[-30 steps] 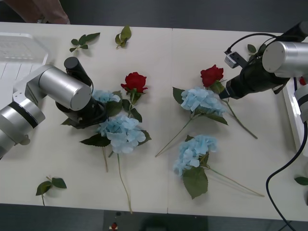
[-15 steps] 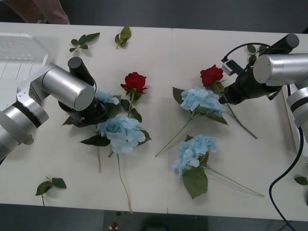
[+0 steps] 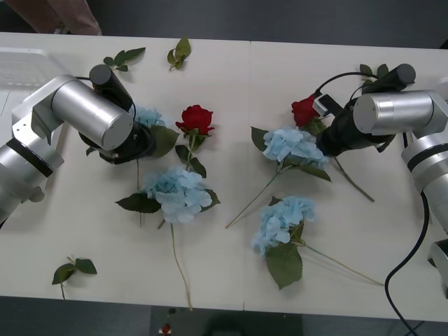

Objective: Put the red flowers into the right box and the blue flowers into the left box

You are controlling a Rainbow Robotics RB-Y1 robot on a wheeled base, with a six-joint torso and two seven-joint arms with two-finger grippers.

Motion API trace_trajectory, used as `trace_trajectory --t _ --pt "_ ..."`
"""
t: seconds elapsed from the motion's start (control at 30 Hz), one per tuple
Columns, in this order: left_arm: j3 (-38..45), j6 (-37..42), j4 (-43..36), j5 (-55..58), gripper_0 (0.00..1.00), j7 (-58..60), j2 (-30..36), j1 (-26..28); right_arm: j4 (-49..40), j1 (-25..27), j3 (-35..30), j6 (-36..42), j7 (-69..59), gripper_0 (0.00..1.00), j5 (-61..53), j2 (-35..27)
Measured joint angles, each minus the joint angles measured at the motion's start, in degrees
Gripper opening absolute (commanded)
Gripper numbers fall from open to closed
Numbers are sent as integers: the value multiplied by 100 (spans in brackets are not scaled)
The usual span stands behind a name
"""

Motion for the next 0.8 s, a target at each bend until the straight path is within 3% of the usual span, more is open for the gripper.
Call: trace_trajectory --t 0.13,0.2,0.33,0.5,0.8 --pt "280 0 -473 -392 0 -124 129 0 0 0 27 0 0 24 10 0" --pt "385 0 -656 -520 0 -127 209 0 0 0 7 0 0 2 39 0" --pt "677 9 -948 -557 0 -253 436 0 0 0 -8 0 -2 0 77 0" --pt "1241 232 -1189 -301 0 -1249 944 0 0 0 -8 0 -10 0 77 0" --pt "1920 639 -974 712 0 -2172 2217 0 3 0 -115 0 -22 0 63 0"
